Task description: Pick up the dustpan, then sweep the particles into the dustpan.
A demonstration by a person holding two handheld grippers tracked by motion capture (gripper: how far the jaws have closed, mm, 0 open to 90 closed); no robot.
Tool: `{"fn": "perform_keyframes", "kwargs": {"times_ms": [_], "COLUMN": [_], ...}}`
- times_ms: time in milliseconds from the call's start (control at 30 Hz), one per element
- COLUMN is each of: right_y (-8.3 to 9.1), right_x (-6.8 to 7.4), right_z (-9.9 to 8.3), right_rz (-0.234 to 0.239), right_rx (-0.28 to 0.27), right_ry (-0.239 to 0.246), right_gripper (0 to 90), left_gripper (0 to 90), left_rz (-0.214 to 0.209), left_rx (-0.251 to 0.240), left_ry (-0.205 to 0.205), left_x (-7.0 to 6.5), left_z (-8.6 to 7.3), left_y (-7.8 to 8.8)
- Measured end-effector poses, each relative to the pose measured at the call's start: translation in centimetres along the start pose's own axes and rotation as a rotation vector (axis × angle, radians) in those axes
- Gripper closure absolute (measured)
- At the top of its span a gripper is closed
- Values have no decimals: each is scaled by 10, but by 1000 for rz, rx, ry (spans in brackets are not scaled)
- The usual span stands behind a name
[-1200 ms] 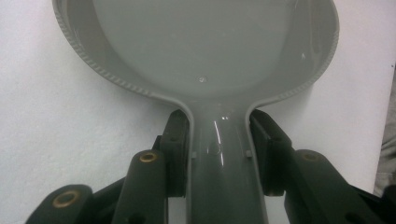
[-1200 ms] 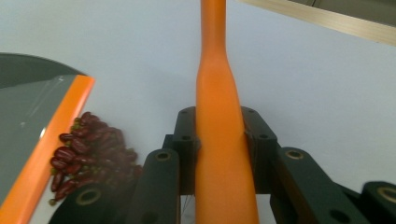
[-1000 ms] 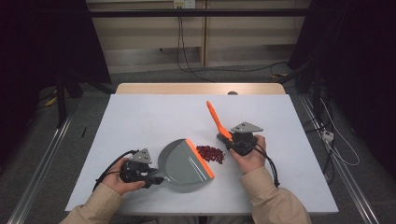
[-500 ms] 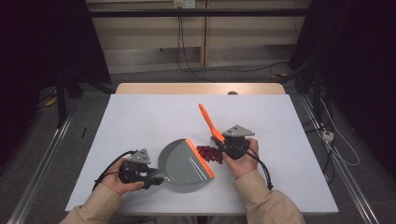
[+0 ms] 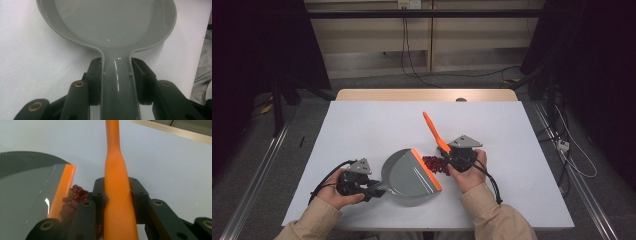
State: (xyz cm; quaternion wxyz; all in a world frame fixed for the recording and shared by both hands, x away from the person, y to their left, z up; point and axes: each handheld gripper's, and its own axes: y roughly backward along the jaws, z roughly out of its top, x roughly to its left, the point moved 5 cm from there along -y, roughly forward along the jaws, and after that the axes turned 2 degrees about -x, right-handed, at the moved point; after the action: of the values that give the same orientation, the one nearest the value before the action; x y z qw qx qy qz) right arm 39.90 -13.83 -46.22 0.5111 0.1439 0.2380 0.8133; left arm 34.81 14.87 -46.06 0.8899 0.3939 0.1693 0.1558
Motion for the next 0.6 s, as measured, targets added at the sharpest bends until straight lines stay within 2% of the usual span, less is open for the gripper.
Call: {"fn": "perform_keyframes", "kwargs": {"times_ms": [100,367,400,600], "right_y": [0,-2,-2,-3], "right_x": [1,10,11,14], "right_z": [0,1,1,1], "right_rz": [7,20,21,34], "right_rx": [-3,-13,-14,-24], "right_ry": [-7,-12,-12,-32], "right_gripper": [710,709,709,709], "left_gripper": [625,625,625,625], "left_rz": [-2,-7,-9,-8], "left_rx": [-1,13,5,4], "left_ry": [9,-15,-3,-2], "left_x": [-1,-1,-2,-2], "left_z": [1,2,3,3], "left_y": [-1,-4,-5,-5]}}
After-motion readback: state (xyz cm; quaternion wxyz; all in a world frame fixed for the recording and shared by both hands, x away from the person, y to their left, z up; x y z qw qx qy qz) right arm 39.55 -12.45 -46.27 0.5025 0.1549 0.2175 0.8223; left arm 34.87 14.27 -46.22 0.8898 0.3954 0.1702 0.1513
